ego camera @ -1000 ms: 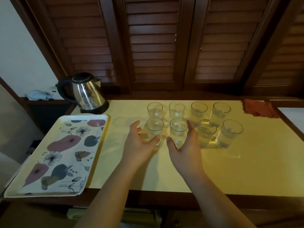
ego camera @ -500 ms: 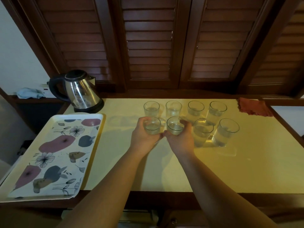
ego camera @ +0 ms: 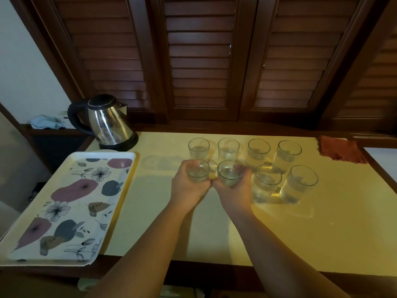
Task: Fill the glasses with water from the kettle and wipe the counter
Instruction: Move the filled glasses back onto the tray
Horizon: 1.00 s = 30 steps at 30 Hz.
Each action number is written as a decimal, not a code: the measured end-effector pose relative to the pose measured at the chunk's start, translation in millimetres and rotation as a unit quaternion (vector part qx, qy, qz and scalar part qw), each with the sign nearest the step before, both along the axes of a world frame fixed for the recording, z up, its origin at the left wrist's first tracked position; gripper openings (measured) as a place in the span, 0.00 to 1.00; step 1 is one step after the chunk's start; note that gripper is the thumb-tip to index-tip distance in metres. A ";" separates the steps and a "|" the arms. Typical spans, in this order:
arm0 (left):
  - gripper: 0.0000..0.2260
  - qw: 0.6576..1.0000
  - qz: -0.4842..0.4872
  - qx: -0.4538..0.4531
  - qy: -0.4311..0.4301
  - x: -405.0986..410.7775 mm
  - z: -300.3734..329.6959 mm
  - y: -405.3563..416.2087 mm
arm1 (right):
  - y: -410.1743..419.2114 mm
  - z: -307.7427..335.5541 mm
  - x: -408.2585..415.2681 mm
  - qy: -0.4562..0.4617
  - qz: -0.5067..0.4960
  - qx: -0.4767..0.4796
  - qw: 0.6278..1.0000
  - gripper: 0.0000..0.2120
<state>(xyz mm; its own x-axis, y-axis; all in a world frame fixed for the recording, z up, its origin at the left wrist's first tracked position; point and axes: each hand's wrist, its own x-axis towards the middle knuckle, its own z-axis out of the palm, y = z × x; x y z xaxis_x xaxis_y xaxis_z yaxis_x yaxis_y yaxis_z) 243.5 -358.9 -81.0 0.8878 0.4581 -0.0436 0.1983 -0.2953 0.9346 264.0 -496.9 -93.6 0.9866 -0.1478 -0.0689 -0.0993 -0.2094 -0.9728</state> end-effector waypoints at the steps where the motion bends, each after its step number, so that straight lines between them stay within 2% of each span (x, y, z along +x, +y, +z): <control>1: 0.28 1.000 0.004 -0.002 -0.001 0.0 -0.4 -0.1 | -0.1 -0.6 0.6 -0.001 0.003 0.005 1.000 0.36; 7: 0.27 0.999 0.024 -0.029 -0.008 -3.0 -2.0 -0.7 | 3.7 -3.8 3.0 0.013 0.008 0.060 0.998 0.34; 16: 0.24 0.999 0.011 -0.033 -0.030 -29.3 23.4 24.0 | 14.4 22.6 -3.1 -0.015 0.081 0.091 0.992 0.28; 20: 0.24 0.999 0.015 -0.024 -0.045 -44.8 40.7 54.4 | 37.4 39.1 -5.9 -0.031 0.108 0.075 0.991 0.30; 24: 0.24 0.998 0.017 -0.016 -0.063 -55.7 61.3 95.5 | 68.1 53.7 -7.2 -0.050 0.119 0.045 0.991 0.28; 30: 0.25 0.995 0.022 -0.003 -0.098 -60.4 89.5 166.6 | 133.7 69.3 -5.4 -0.048 0.144 0.061 0.986 0.27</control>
